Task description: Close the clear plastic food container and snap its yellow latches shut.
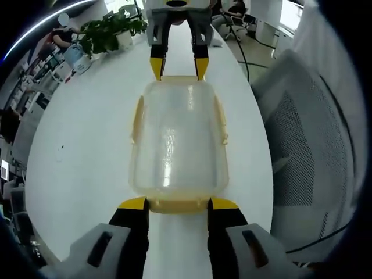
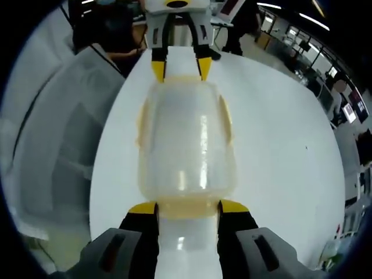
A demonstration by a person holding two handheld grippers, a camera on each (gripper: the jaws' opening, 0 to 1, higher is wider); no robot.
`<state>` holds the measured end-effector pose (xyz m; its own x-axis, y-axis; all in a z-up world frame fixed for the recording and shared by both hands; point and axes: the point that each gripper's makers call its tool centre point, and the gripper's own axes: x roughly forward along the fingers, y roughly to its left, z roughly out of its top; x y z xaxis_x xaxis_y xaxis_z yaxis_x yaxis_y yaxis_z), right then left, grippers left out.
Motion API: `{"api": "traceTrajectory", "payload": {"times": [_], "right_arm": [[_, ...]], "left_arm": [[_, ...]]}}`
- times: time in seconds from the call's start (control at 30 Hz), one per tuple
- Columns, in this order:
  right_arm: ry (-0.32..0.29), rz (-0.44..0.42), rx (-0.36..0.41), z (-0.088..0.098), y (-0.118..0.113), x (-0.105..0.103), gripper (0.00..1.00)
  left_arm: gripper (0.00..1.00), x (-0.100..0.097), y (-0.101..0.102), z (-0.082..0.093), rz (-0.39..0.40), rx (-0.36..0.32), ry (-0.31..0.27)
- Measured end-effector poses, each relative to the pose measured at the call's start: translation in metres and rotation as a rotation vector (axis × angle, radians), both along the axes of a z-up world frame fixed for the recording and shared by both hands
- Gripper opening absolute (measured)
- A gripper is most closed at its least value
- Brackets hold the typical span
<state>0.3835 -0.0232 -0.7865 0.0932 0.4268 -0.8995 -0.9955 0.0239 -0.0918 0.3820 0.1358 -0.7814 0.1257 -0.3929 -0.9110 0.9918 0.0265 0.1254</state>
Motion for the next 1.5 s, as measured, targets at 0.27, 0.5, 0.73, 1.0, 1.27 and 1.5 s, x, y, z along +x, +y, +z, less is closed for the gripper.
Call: {"api": "traceTrajectory", "payload": {"times": [0.27,0.5,0.73,1.0,1.27,1.5], "right_arm": [[-0.001,-0.009,0.000,0.000,-0.014,-0.001,0.37],[0.000,-0.014,-0.005,-0.002,-0.027,-0.002,0.37],[-0.006,-0.019,-0.005,-0.004,-0.037,0.000,0.37],[-0.004,-0.016,-0.003,-0.005,-0.047,0.001,0.37],[-0.004,-0.011,-0.002,-0.004,-0.056,0.001,0.37],[-0.001,-0.011,-0.008,-0.005,-0.066,0.000,0.37]], "left_arm": [[0.39,0.001,-0.014,0.000,-0.010,0.000,-0.004],[0.39,0.000,-0.027,-0.003,-0.012,-0.008,-0.005],[0.39,0.001,-0.037,-0.002,-0.013,-0.011,-0.013],[0.39,0.001,-0.047,-0.003,-0.007,-0.013,-0.009],[0.39,0.001,-0.055,-0.004,-0.003,-0.019,-0.008],[0.39,0.000,-0.066,-0.006,-0.004,-0.026,-0.003]]}}
